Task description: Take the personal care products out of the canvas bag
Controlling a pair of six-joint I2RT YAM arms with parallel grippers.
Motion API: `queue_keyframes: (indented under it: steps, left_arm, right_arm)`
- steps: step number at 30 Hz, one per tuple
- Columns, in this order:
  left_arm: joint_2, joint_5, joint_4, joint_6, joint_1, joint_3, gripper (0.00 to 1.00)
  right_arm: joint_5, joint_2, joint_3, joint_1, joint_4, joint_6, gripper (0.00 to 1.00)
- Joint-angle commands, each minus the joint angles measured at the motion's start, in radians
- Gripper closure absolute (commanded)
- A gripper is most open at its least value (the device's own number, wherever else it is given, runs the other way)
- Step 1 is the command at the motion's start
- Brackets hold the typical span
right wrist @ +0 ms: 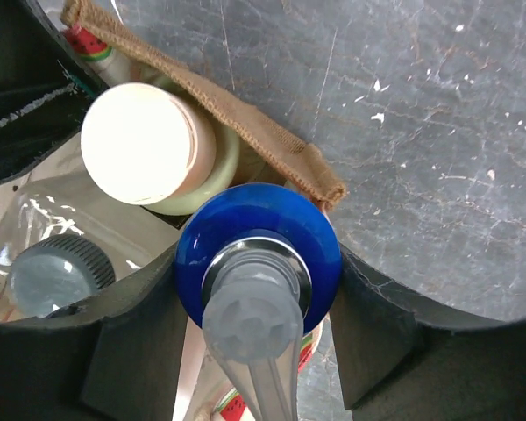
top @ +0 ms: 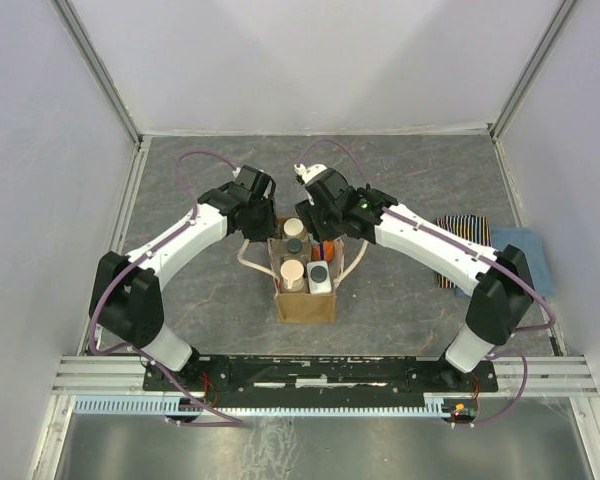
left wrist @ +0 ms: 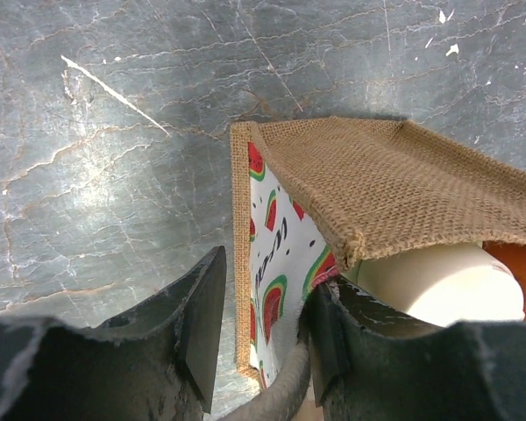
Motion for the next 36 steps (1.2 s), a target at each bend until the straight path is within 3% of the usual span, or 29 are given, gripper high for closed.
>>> queue_keyframes:
  steps: [1,9,16,28,36]
  left_arm:
    - [-0.038,-0.047,-0.012,0.008,0.017,0.039,0.96]
    - [-0.033,-0.061,-0.044,0.016,0.049,0.040,0.97]
    - [-0.055,-0.091,-0.063,0.020,0.080,0.036,0.96]
    - [-0.081,-0.077,-0.104,0.052,0.138,0.056,0.94]
    - [-0.082,-0.052,-0.096,0.050,0.141,0.059,0.93]
  right_arm:
    - [0.057,-0.100,0.018,-0.002,0.218,-0.048,0.52]
    - [0.134,-0.169,-0.022,-0.002,0.424,-0.098,0.53]
    - [0.240,-0.114,0.124,-0.026,0.388,-0.168,0.53]
    - [0.237,-0.082,0.123,-0.178,0.482,-0.130,0.52]
    - [0.294,-0.053,-0.085,-0.248,0.700,-0.131,0.49]
